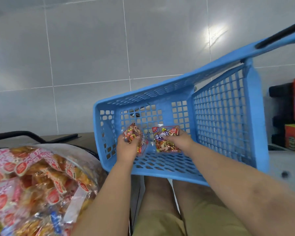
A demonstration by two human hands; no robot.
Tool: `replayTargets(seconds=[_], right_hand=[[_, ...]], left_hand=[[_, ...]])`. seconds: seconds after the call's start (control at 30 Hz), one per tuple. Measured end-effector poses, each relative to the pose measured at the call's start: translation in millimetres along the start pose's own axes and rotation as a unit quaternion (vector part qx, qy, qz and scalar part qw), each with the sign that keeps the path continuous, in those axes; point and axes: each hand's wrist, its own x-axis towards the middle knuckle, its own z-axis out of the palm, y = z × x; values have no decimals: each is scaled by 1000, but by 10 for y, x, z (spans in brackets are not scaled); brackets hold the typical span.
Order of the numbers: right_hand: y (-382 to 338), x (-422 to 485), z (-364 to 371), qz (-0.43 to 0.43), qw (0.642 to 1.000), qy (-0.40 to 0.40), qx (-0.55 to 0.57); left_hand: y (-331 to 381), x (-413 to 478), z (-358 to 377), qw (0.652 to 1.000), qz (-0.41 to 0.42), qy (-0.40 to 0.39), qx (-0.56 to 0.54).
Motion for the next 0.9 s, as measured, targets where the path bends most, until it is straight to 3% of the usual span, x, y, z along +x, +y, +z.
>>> replayTargets(seconds=[0.2,0.43,0.6,0.77,0.9], right_hand=[[-286,-757,-464,-67,997,-47,11],[-811,-1581,-521,-158,980,-104,-63],[-975,-2119,-123,-178,958,-218,-63],[-939,-2645,560,-198,921,-318,-106],[-720,-3016,1251,-213,872,-385,-216]], left_hand=[[276,-594,-184,971,-36,-116,-206],[475,-1455,-539,937,17,-124,-326],[412,-2036,-938,946,56,-13,-318],[1,-2505,-1516,911,69,117,-389],[-595,-2917,-2094,884,86,222,-402]])
